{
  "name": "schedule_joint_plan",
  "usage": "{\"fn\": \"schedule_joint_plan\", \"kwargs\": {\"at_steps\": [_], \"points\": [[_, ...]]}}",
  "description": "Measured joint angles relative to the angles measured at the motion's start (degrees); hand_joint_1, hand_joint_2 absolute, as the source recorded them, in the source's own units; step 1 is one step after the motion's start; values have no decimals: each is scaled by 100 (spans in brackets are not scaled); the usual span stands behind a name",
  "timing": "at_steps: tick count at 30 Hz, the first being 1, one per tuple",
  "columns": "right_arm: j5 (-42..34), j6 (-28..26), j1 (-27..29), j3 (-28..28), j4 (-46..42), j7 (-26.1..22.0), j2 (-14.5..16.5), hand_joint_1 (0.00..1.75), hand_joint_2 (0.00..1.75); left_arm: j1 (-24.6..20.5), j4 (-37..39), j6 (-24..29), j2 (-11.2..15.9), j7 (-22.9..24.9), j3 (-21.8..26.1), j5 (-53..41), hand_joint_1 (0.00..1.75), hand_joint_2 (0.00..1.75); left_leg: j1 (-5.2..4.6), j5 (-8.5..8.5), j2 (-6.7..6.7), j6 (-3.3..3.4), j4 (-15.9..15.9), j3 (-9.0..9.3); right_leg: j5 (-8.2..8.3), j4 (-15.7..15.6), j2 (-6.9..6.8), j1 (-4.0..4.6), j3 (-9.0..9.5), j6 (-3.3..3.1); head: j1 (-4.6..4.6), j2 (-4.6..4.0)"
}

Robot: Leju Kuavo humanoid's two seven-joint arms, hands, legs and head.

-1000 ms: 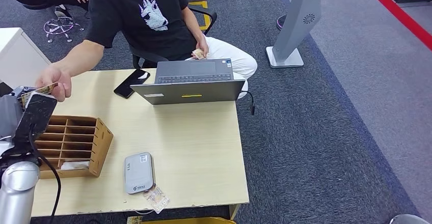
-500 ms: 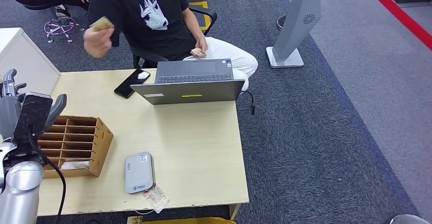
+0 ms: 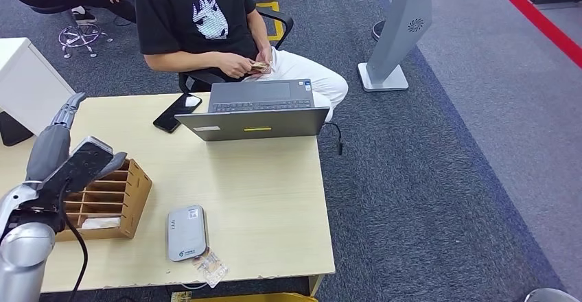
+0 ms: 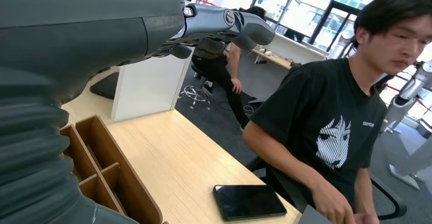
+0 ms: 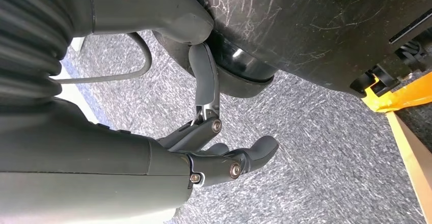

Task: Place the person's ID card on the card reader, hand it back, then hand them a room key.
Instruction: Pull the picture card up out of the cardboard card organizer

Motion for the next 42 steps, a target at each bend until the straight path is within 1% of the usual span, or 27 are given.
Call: {"fn": "schedule_joint_plan", "kwargs": {"at_steps": [4, 7, 10, 12, 13, 15, 17, 18, 19, 20, 21, 23, 25, 26, 28, 29, 31, 33, 36, 39, 42], "points": [[-13, -21, 13, -14, -12, -1, 0, 0, 175, 52, -188, -96, 222, -10, -172, 7, 0, 175, 0, 0, 0, 0, 0, 0, 0, 0, 2, 0, -1, 0, 0, 1], [-66, -39, 25, -30, -14, -13, 0, 0, 175, 145, -317, -309, 435, -150, -310, 128, 0, 175, 1, 0, 7, -1, -1, -2, 0, 1, 5, -1, -1, -1, 1, 0], [-176, -85, 47, -42, -13, -43, 0, 0, 175, 498, -615, -533, 834, -437, -449, 396, 0, 175, 3, -6, 32, -6, -3, 1, -1, 4, 27, -2, -3, -2, 2, -1], [-263, -132, 62, -41, -10, -77, 0, 0, 175, 882, -898, -579, 1219, -622, -484, 526, 0, 175, 5, -11, 47, -11, -5, 1, -3, 6, 42, -1, -7, -5, 2, -1], [-309, -155, 69, -40, -8, -94, 0, 0, 175, 1116, -1057, -573, 1465, -693, -486, 559, 0, 175, 7, -14, 53, -15, -6, 1, -5, 7, 48, -1, -9, -8, 3, -1], [-421, -210, 84, -37, 4, -121, 0, 0, 175, 1728, -1414, -483, 2092, -754, -425, 542, 0, 175, 11, -22, 65, -23, -8, 2, -12, 11, 59, 1, -13, -19, 2, 0], [-546, -278, 99, -31, 19, -133, -1, 0, 175, 2565, -1809, -320, 2728, -638, -138, 380, 0, 175, 15, -28, 76, -28, -9, 4, -18, 13, 68, 5, -17, -27, 0, 0], [-610, -315, 107, -26, 25, -125, -2, 0, 175, 3059, -2015, -243, 3003, -524, 132, 262, 0, 175, 16, -31, 79, -29, -9, 4, -21, 13, 71, 6, -19, -29, 0, -1], [-671, -355, 116, -16, 30, -111, -3, 0, 175, 3565, -2226, -191, 3214, -403, 479, 149, 0, 175, 16, -33, 77, -30, -9, 4, -25, 13, 71, 8, -19, -30, 0, -1], [-727, -395, 123, -1, 33, -88, -6, 0, 175, 4072, -2438, -162, 3383, -295, 860, 56, 0, 175, 17, -34, 71, -30, -9, 2, -31, 12, 66, 9, -19, -29, 0, 0], [-779, -430, 128, 24, 34, -56, -10, 0, 175, 4548, -2650, -142, 3486, -198, 1244, -10, 0, 175, 17, -35, 63, -29, -9, 2, -36, 12, 60, 9, -17, -27, 1, 0], [-875, -502, 136, 88, 34, 19, -25, 0, 175, 5451, -3055, -15, 3587, 45, 1917, -127, 0, 175, 16, -38, 51, -25, -9, 1, -43, 11, 47, 9, -12, -20, 2, -1], [-971, -581, 140, 163, 24, 115, -44, 0, 175, 6251, -3383, 375, 3650, 533, 2365, -319, 0, 175, 16, -41, 45, -21, -9, 0, -45, 10, 39, 7, -8, -20, 2, -1], [-1008, -620, 140, 204, 15, 163, -55, 0, 175, 6578, -3509, 636, 3696, 855, 2483, -439, 0, 175, 16, -41, 42, -20, -9, 0, -45, 9, 35, 7, -7, -19, 3, 0], [-1048, -680, 136, 291, -14, 239, -81, 0, 175, 7083, -3705, 1097, 3805, 1441, 2574, -643, 0, 175, 15, -41, 33, -18, -9, 1, -46, 8, 25, 4, -5, -18, 4, 1], [-1050, -697, 133, 327, -29, 262, -94, 0, 175, 7269, -3782, 1240, 3856, 1626, 2590, -701, 0, 175, 13, -41, 29, -18, -9, 1, -45, 7, 22, 3, -4, -18, 6, 1], [-1051, -718, 123, 379, -55, 289, -115, 0, 175, 7548, -3889, 1375, 3941, 1800, 2607, -740, 0, 175, 12, -40, 25, -18, -9, 2, -44, 7, 18, 2, -2, -18, 7, 0], [-1052, -731, 114, 413, -72, 309, -129, 0, 175, 7703, -3954, 1441, 4002, 1913, 2608, -757, 0, 175, 11, -38, 23, -18, -9, 3, -43, 7, 15, 2, 0, -18, 7, -1], [-1051, -736, 93, 467, -81, 323, -140, 0, 175, 7692, -3988, 1539, 4019, 2084, 2553, -885, 0, 175, 12, -36, 22, -19, -9, 4, -42, 8, 12, 2, 2, -19, 6, -1], [-1051, -734, 74, 507, -86, 326, -147, 0, 175, 7526, -3985, 1564, 4001, 2202, 2438, -1048, 0, 175, 12, -36, 20, -19, -9, 4, -42, 9, 11, 3, 3, -19, 6, -1], [-1048, -734, 63, 529, -87, 335, -150, 0, 175, 7144, -3952, 1499, 3882, 2280, 2274, -1275, 0, 175, 13, -36, 13, -19, -9, 4, -42, 10, 6, 3, 5, -19, 6, -1]]}}
